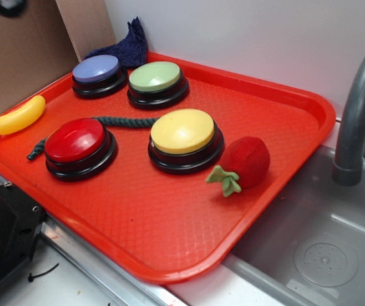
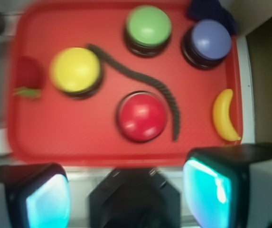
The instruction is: Push the red button.
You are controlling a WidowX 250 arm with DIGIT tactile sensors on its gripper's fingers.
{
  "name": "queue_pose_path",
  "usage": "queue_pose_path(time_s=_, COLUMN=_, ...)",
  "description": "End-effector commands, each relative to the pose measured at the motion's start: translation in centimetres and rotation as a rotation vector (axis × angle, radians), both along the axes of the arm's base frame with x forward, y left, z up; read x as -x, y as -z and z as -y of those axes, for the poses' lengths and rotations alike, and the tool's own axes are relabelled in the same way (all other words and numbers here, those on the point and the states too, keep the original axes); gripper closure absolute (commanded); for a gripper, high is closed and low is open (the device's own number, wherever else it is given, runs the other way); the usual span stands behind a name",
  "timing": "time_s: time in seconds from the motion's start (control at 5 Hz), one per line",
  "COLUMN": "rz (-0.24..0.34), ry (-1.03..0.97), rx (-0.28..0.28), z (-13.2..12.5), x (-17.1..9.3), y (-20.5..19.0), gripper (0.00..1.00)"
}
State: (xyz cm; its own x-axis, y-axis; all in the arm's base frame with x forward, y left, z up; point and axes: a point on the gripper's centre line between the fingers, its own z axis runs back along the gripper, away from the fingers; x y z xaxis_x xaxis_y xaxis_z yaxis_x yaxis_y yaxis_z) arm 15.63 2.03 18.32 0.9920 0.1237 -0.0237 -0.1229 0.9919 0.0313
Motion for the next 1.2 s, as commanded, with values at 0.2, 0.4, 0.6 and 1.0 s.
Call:
queue_pose_path(time_s=0.2, rz=0.089, ry=-0.065, rx=-0.035, z=-2.7, x=-1.8, y=8.2, gripper=0.0)
queue_pose_path(time_s=0.4, rz=0.098, ry=-0.019, rx=-0.009, z=-2.4, x=-1.9, y=10.1, gripper=0.0)
queue_pose_path(time_s=0.6, rz=0.149, ry=0.083, rx=0.033, z=-1.4, x=-2.3, y=11.2, gripper=0.0)
queue_pose_path(time_s=1.0, rz=0.094, ry=0.157, rx=0.065, z=0.1, x=-3.4, y=13.7, gripper=0.0)
